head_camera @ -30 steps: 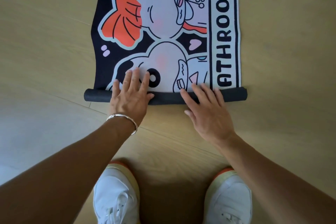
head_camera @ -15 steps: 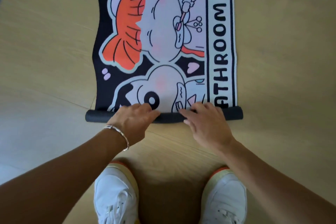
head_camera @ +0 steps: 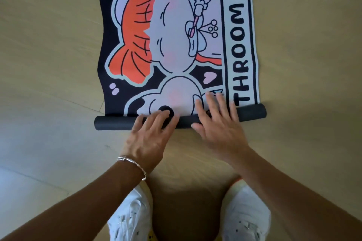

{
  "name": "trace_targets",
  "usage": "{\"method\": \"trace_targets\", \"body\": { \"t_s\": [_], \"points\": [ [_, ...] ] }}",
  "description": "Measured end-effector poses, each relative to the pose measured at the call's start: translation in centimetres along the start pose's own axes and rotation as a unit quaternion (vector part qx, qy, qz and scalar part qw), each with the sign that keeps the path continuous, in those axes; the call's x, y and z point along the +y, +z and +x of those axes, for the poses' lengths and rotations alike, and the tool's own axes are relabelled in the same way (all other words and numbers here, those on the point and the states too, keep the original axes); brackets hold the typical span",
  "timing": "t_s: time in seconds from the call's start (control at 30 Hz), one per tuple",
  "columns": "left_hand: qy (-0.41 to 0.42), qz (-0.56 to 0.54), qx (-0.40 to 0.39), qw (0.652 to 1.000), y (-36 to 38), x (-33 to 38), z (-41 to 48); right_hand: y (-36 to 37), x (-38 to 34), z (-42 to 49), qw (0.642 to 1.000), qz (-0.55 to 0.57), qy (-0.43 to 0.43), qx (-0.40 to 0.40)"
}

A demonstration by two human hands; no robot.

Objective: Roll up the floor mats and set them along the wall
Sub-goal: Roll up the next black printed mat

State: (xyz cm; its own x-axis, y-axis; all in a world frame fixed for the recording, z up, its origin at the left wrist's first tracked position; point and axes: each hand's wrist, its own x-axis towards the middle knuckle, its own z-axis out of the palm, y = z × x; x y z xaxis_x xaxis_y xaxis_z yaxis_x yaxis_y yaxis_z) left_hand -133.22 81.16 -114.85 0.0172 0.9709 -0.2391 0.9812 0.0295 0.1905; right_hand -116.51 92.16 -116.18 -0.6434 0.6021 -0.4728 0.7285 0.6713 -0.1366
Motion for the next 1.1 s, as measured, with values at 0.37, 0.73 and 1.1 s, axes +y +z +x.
{"method": "trace_targets", "body": {
  "t_s": [0.37,0.73,1.1],
  "points": [
    [-0.040,0.135,-0.096,0.985,0.2,-1.4,4.8,-0.8,-0.7,0.4,0.997,-0.006,0.008,0.073],
    [-0.063,0.061,-0.049,0.995,-2.8,-2.1,6.9,-5.4,0.3,6.8,0.997,0.026,0.019,-0.075],
    [-0.015,0.047,-0.087,0.995,-2.7,-1.4,3.7,-1.4,-0.4,0.9,0.998,-0.010,0.011,0.064]
  ]
}}
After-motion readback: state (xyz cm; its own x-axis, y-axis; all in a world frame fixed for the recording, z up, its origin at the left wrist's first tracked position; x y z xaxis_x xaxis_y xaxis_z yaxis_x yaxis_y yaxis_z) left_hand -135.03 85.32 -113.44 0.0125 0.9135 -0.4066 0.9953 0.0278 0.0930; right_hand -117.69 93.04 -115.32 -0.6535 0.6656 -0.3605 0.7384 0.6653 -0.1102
